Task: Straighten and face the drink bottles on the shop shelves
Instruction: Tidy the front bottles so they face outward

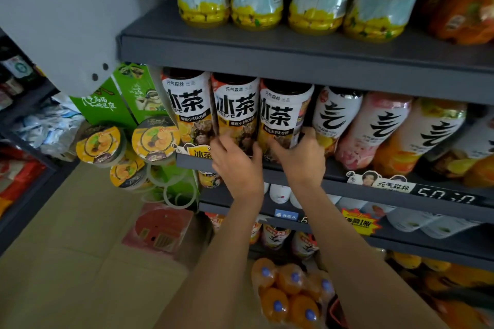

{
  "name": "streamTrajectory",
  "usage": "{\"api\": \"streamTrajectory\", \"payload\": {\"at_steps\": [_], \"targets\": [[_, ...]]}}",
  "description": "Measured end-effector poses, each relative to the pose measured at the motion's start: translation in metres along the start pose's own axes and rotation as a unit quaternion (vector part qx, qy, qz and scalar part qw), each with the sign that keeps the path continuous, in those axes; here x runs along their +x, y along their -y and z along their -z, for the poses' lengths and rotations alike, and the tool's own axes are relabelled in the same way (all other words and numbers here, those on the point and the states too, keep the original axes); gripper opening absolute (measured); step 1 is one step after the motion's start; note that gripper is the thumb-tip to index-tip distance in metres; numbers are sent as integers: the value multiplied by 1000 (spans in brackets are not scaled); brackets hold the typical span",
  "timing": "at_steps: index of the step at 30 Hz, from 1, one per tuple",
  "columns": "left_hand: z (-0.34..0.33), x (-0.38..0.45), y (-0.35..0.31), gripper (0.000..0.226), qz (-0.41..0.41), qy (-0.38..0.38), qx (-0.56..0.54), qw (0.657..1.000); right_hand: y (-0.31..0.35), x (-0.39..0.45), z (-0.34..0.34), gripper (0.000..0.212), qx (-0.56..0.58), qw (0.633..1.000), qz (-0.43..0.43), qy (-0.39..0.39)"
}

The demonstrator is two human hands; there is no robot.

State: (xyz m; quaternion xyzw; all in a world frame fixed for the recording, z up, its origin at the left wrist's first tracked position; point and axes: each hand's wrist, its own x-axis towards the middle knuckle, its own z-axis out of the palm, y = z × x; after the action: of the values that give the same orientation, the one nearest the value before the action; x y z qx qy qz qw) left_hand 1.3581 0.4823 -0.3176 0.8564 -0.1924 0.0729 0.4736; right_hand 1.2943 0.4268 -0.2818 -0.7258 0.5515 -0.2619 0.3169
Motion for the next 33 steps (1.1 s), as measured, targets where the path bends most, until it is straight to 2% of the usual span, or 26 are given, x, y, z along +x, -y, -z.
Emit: {"api": "streamTrajectory", "payload": {"at_steps": [3,5,8,11,14,17,23,26,28,30,33], "targets": [[-14,-33,-15,45,-60,28,-31,997,-22,-3,32,47,35,992,32,-113],[-23,-43,-28,48,-42,45,-56,996,-31,1,49,43,7,988,37,-147],[-29,-51,-40,42,-7,55,-109,992,-34,15,48,47,-92,990,36,-104],[-31,-60,-36,34,-49,109,-107,987,-28,25,37,49,-82,995,-11,-59],[-37,-63,-33,50,-69,199,-94,973,-28,28,36,50,-60,996,-21,-58],[-46,-63,-39,64,-89,249,-79,961,-38,24,42,51,-56,997,15,-53],[-62,-58,-49,67,-84,228,-86,966,-55,29,58,40,-21,997,71,-14],[-63,-60,-55,69,-54,225,-57,971,-78,22,84,29,20,992,58,-108],[-63,-62,-58,68,-51,219,-42,973,-91,22,95,31,-19,990,27,-134],[-64,-62,-60,68,-52,218,-35,974,-96,29,92,42,-63,995,1,-75],[-63,-61,-60,68,-59,217,-13,974,-89,39,80,55,-28,998,-35,-32]]}}
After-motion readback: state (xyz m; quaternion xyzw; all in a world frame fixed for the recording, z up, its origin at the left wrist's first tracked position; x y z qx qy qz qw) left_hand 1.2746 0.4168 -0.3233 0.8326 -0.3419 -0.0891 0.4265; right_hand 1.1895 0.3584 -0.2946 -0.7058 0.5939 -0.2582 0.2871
